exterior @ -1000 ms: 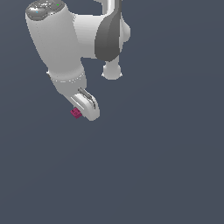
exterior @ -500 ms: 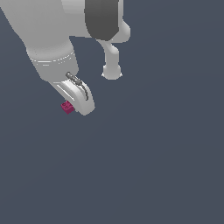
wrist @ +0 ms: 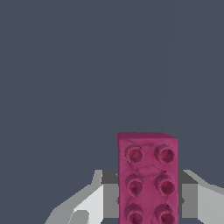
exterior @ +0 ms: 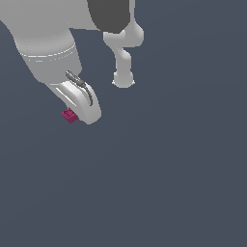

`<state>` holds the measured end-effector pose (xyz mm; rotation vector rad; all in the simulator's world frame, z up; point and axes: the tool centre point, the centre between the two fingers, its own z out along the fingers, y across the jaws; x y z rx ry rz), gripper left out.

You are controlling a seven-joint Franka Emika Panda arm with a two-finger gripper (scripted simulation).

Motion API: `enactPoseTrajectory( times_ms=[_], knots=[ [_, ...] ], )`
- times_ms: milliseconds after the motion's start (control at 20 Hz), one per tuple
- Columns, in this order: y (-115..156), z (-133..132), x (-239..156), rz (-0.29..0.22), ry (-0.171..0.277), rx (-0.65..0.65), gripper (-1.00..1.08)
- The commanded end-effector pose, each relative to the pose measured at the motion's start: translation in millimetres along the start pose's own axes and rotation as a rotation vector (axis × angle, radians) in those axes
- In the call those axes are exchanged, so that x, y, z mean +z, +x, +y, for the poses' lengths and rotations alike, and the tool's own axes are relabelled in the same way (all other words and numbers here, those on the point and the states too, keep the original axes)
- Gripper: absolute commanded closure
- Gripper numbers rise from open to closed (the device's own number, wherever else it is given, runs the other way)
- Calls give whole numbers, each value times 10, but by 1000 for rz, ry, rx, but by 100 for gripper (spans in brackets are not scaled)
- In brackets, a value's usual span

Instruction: Pick up the object and move it to a goal position.

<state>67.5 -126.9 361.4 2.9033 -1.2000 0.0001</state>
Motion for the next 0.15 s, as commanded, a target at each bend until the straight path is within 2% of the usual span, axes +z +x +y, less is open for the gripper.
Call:
enactPoseTrajectory(
  times_ms=[0,100],
  knots=[
    [9,-7,-18,0,0,0,108],
    [10,-8,-17,0,0,0,108]
  ],
)
